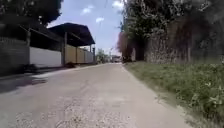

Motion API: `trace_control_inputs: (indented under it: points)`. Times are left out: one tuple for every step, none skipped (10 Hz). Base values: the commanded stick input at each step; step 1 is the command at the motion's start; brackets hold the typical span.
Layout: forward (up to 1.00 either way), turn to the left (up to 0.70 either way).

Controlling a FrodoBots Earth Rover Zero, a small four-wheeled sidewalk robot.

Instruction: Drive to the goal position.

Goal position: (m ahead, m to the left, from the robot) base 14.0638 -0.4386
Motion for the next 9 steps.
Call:
trace_control_inputs:
  points:
    - [1.00,-0.40]
    - [1.00,-0.39]
    - [1.00,-0.07]
    - [1.00,0.00]
    - [1.00,0.00]
    - [1.00,0.00]
    - [1.00,0.00]
    - [1.00,0.00]
    - [1.00,0.00]
